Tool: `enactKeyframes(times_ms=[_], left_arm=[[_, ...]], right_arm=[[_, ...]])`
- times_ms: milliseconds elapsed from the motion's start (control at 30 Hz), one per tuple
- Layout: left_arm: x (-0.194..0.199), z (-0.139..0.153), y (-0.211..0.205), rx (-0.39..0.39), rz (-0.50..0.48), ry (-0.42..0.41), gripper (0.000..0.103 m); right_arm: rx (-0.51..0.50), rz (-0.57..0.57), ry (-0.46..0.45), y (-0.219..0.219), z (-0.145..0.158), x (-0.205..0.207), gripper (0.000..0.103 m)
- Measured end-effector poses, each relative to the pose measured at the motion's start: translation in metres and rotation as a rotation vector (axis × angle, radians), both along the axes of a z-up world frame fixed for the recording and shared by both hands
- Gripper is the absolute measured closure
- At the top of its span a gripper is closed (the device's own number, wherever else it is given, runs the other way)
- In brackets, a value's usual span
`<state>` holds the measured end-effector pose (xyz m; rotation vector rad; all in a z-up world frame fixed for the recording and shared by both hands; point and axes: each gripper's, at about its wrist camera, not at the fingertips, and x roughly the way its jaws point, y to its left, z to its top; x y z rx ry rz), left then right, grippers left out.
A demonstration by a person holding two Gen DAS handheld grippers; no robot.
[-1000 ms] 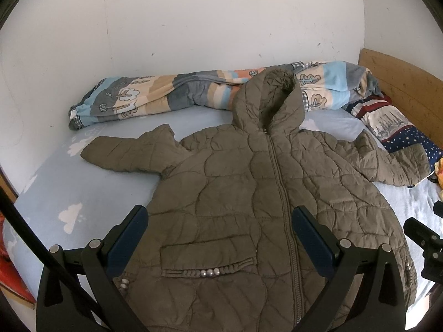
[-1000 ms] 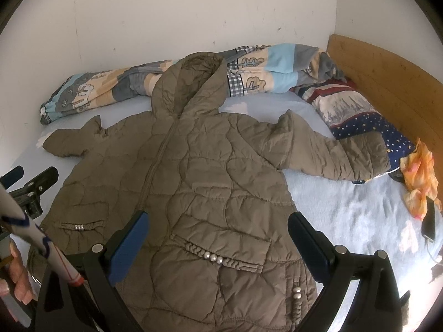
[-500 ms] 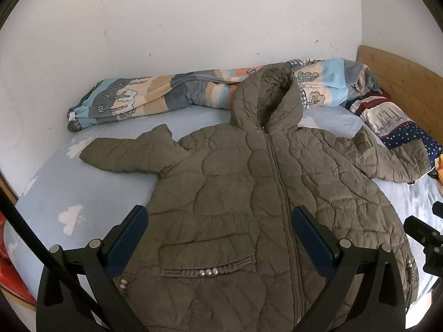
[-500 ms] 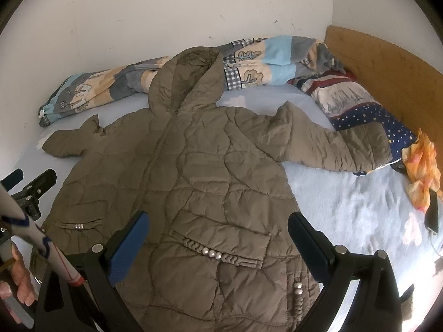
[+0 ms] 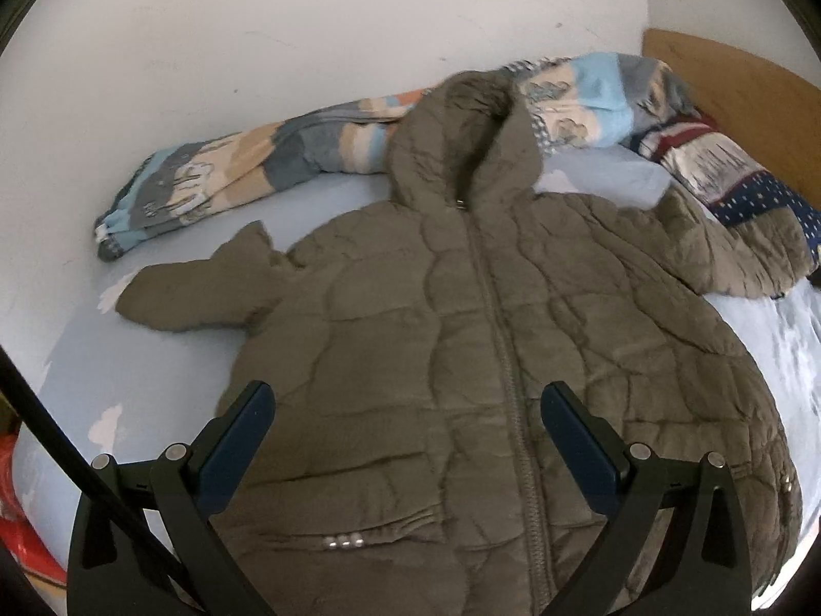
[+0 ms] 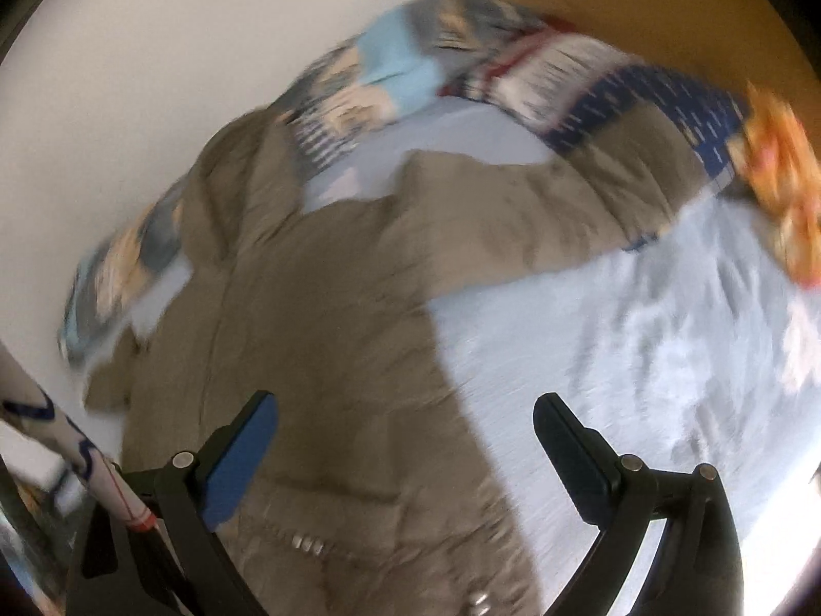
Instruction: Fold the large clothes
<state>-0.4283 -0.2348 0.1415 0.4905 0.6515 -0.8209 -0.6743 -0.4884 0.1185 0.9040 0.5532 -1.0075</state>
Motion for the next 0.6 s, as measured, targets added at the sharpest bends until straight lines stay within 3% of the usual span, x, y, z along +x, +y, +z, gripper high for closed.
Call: enactKeyframes(times_ms=[300,467,600], left_arm=[[-0.019,-0.001,-0.013,0.018,-0.089,-0.047,0.000],[-0.011,-0.009,-0.017,0.035,-0.088,-0.008,0.000],[-0.001,-0.013,-0.021,0.039,-0.070,0.017,0.000]], right_arm=[[0.023,-0.237,-0.096,-0.106,-0.011,-0.113,0.032],[0.025,-0.362,-0.082,-0.156,-0.024,-0.159,0.051],[0.013,-0.425,-0.059,-0.192,-0.036,-0.182,0.052]])
